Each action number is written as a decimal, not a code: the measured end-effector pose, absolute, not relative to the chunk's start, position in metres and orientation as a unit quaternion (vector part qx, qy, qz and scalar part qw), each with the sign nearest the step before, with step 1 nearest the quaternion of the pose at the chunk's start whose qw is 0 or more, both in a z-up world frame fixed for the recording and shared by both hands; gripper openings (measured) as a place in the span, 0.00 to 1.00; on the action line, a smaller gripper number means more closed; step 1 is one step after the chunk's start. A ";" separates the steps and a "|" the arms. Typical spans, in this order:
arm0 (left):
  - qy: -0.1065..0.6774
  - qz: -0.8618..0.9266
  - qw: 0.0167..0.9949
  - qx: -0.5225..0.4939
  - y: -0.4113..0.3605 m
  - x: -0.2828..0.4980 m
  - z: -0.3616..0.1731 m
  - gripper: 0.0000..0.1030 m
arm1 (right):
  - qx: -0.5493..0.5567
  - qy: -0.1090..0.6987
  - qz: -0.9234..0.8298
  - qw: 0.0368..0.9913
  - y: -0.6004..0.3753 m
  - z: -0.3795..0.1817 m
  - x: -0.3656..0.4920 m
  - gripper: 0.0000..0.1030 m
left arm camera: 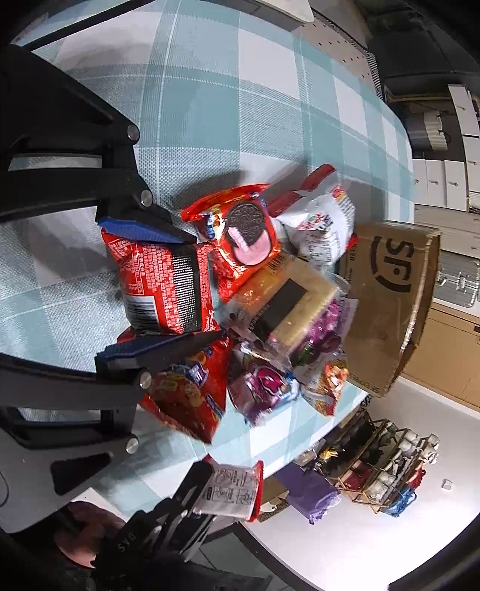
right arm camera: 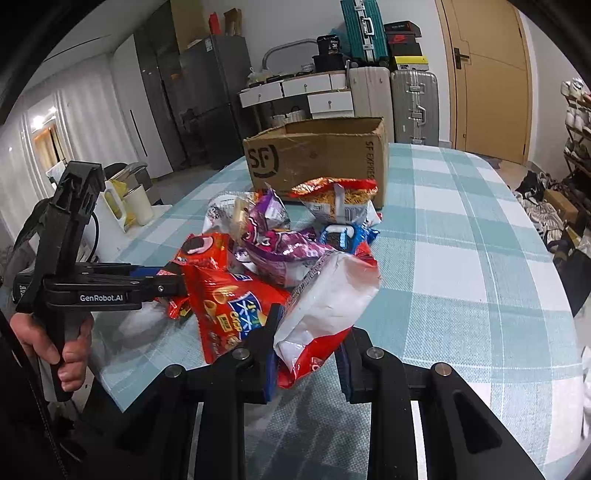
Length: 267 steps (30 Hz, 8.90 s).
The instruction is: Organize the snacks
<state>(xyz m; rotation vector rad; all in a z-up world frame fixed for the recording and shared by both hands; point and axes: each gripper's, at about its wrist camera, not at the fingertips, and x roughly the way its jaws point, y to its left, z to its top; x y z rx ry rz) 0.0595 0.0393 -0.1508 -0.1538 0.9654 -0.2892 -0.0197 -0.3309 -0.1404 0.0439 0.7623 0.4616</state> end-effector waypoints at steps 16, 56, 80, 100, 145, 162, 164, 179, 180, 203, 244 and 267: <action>0.400 -0.164 0.899 -0.073 0.043 0.051 -0.080 0.40 | 0.017 0.342 0.276 0.898 -0.307 -0.098 -0.004 0.25; 0.413 -0.151 0.898 -0.017 0.022 0.296 0.003 0.40 | 0.026 0.345 0.324 0.881 -0.274 -0.020 0.219 0.25; 0.463 -0.161 0.870 -0.044 0.015 0.355 -0.056 0.65 | -0.023 0.350 0.262 0.899 -0.279 -0.061 0.244 0.70; 0.406 -0.115 0.907 -0.011 0.025 0.238 0.019 0.79 | -0.008 0.292 0.243 0.925 -0.305 -0.002 0.169 0.87; 0.351 -0.036 0.935 -0.029 0.057 -0.010 0.014 0.99 | -0.010 0.261 0.225 0.939 -0.300 -0.007 -0.058 0.97; 0.384 -0.032 0.922 -0.038 0.058 -0.014 -0.045 0.99 | 0.009 0.322 0.241 0.916 -0.285 -0.070 -0.057 0.97; 0.390 -0.035 0.919 -0.040 0.058 -0.011 -0.053 0.99 | 0.012 0.329 0.244 0.912 -0.282 -0.080 -0.053 0.97; 0.430 -0.038 0.901 -0.038 0.062 0.023 -0.105 0.99 | 0.022 0.380 0.269 0.885 -0.263 -0.136 -0.010 0.97; 0.431 -0.038 0.901 -0.036 0.063 0.023 -0.106 0.99 | 0.021 0.383 0.270 0.883 -0.262 -0.137 -0.008 0.97; 0.459 -0.020 0.886 -0.062 0.081 0.060 -0.140 0.99 | 0.037 0.430 0.308 0.848 -0.249 -0.176 0.026 0.52; 0.518 0.002 0.853 -0.063 0.056 0.116 -0.172 0.99 | 0.121 0.406 0.320 0.847 -0.295 -0.163 0.019 0.51; 0.474 -0.062 0.877 -0.042 0.065 0.103 -0.166 0.44 | 0.082 0.418 0.297 0.855 -0.269 -0.147 0.021 0.51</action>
